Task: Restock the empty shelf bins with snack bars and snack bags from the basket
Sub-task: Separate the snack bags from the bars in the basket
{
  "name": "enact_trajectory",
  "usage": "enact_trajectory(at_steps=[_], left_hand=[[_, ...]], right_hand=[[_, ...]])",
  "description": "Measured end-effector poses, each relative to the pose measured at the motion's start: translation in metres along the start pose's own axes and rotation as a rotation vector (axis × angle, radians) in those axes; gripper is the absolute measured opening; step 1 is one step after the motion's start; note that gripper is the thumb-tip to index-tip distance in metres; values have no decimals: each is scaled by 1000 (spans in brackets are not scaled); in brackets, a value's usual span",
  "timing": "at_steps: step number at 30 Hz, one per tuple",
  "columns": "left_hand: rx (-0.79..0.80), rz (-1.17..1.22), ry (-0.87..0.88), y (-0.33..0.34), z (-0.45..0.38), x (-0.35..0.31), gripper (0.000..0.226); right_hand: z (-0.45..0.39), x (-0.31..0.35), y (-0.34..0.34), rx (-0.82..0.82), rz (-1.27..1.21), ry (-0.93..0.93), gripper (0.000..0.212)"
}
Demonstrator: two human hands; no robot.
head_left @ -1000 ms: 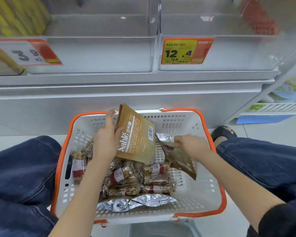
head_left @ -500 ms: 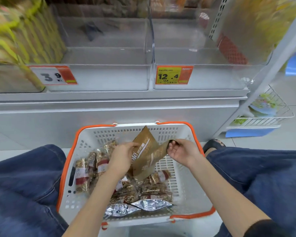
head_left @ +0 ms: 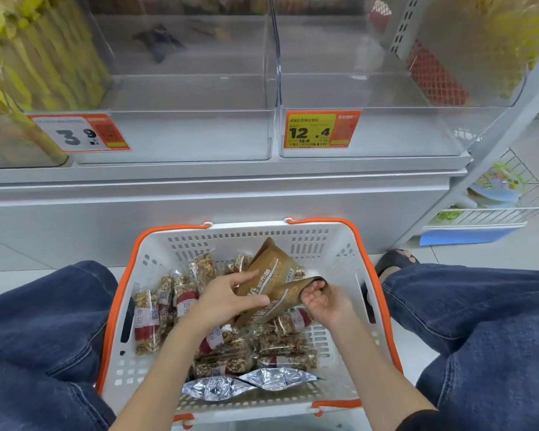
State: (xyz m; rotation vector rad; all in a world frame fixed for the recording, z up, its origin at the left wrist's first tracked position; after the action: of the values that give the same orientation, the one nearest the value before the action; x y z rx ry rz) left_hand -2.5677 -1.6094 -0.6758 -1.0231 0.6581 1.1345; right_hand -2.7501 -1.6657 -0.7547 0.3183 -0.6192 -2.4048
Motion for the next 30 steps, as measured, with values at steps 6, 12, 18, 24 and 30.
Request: enact_trajectory(at_steps=[6,12,18,24,30], left_hand=[[40,-78,-6,6,-9,-7,87],[3,-177,24,8,-20,-14,67],[-295,-237,87,-5,-27,-25,16],[-338,-299,138,-2,-36,-33,21],[-256,-432,254,14,-42,-44,19]], right_hand=[[-16,2,-17,-57,-14,36,34],[-25,5,-29,-67,-129,51,33],[-41,13,-34,-183,189,90,30],[18,73,13,-556,1483,-860,19],[38,-13,85,261,2078,-933,30]])
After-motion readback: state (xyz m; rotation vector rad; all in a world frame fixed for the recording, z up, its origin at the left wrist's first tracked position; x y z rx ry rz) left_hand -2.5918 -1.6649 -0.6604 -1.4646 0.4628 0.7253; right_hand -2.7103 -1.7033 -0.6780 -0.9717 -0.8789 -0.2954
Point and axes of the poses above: each hand's wrist, its own z-axis away from the middle knuckle, its own y-axis out of the palm, x = y × z, the point moved 8 cm from there along -z, towards the middle knuckle, and after that the axes turned 7 degrees about y, right-handed, at the moved point
